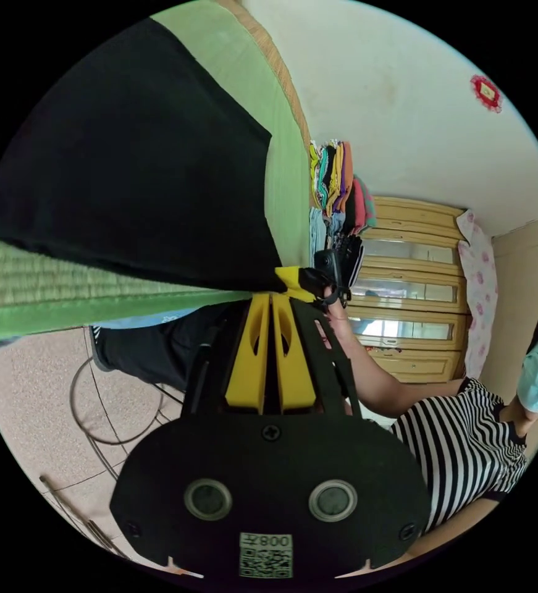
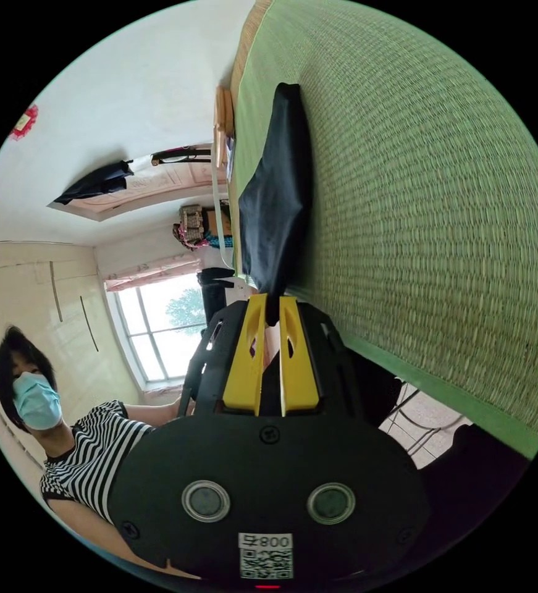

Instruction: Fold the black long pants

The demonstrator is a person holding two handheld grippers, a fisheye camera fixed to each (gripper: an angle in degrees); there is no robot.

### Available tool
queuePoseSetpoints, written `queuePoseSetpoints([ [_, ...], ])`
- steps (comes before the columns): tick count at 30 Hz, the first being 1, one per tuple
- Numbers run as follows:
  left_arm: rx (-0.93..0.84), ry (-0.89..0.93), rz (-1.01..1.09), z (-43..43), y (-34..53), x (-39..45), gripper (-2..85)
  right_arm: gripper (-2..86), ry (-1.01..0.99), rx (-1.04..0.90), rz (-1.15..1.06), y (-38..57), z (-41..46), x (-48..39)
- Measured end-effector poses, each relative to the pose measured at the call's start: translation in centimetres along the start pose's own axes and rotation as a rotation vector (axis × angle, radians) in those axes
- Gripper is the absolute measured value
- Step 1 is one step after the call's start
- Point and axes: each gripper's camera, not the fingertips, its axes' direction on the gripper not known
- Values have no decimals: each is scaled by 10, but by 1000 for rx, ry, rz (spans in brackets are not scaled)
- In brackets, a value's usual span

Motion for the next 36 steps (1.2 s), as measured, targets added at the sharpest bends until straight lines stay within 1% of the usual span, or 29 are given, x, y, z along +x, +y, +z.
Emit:
queuePoseSetpoints([
  [3, 81, 29, -46, -15, 16, -16, 24, 28, 0, 4, -27, -2, -2, -9],
  [6, 227, 104, -114, -34, 37, -36, 53, 27, -20, 10, -55, -6, -5, -20],
  [8, 350, 182, -178, -47, 52, -52, 81, 26, -20, 4, -85, -11, -7, -30],
  [12, 497, 280, -249, -60, 71, -69, 102, 26, -2, -3, -121, -19, -9, -46],
  [14, 574, 356, -287, -64, 80, -77, 110, 26, 15, -17, -139, -25, -8, -55],
  [23, 683, 468, -422, -67, 101, -80, 127, 27, 57, -33, -202, -42, -6, -74],
  [29, 713, 504, -452, -75, 104, -65, 130, 27, 61, -29, -205, -43, -6, -63],
  [36, 741, 457, -494, -90, 112, -40, 118, 27, 62, -26, -216, -35, -8, -38],
])
